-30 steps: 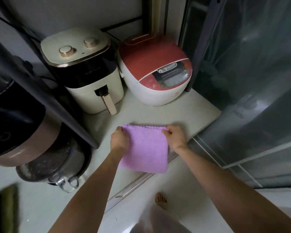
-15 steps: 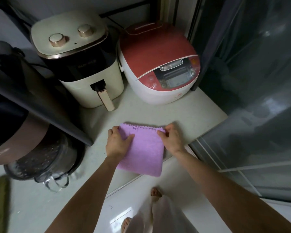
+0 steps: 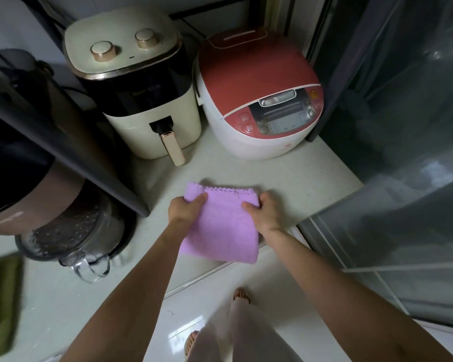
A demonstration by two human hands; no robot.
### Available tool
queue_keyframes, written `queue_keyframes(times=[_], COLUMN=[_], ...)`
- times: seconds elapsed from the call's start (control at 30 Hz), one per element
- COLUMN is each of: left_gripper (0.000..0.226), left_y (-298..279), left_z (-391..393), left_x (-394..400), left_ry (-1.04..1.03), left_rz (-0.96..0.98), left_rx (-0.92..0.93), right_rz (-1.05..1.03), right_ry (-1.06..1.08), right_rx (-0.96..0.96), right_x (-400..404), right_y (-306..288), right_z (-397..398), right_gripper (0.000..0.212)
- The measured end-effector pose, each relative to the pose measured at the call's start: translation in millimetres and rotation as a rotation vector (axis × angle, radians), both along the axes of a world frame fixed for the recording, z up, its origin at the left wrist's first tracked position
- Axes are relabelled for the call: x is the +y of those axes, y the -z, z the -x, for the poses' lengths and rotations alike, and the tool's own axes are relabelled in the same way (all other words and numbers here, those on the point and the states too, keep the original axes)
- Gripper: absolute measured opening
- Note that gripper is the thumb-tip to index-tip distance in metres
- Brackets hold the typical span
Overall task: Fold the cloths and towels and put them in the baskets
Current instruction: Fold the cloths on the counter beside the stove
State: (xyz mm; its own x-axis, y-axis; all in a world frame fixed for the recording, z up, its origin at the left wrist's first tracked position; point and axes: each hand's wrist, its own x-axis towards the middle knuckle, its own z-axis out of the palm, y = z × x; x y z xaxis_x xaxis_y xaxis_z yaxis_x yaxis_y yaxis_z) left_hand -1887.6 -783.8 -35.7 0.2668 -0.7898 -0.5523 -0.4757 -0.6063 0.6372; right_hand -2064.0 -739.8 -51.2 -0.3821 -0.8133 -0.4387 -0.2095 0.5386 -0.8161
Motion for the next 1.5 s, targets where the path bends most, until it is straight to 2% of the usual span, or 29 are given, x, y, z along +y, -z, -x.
queue_keyframes(times=[0.13,0.3,0.4,0.5,0.67,0.77,1.0,1.23,1.37,1.5], left_gripper=[0.050,0.049,0.048,0.044,0.027,0.032,0.025,0.041,0.042,0.045], left_y=[-5.5,-19.1,-27.8,-37.6,-35.1,-33.0,-51.1,-72.6,-76.1,-74.0], left_z=[-5.2,-25.2,-41.0,-57.1,-100.3,-135.3,-255.8,-401.5,-455.4,-496.3], left_x=[13.8,37.1,59.5,85.2,128.7,156.2,209.1,215.7,200.1,174.5], left_ry=[-0.074,-0.277,-0.355,-0.427,-0.414,-0.378,-0.396,-0.578,-0.511,-0.533], left_rz=[0.106,0.138,0.215,0.288,0.333,0.315,0.431,0.484,0.446,0.455], left_rx=[0.141,0.271,0.291,0.290,0.241,0.228,0.243,0.194,0.076,0.011], right_rz=[0.105,0.102,0.164,0.290,0.494,0.538,0.659,0.551,0.481,0.400], right_ry=[-0.041,-0.066,-0.074,-0.196,-0.481,-0.602,-0.634,-0.453,-0.458,-0.453], right_rx=[0.040,-0.133,-0.167,-0.080,0.053,0.092,0.120,0.070,0.089,0.075], right_x=[-11.8,-16.3,-8.3,7.4,47.5,71.2,113.3,106.0,88.6,71.6], right_y=[-16.1,-28.0,-35.3,-46.1,-62.9,-68.9,-85.6,-86.5,-90.2,-95.2], right_z=[-6.2,-30.4,-51.2,-79.4,-140.1,-181.0,-299.6,-420.8,-465.8,-505.9], right_gripper=[0.023,0.032,0.020,0.015,0.017,0.020,0.016,0.020,0.020,0.016])
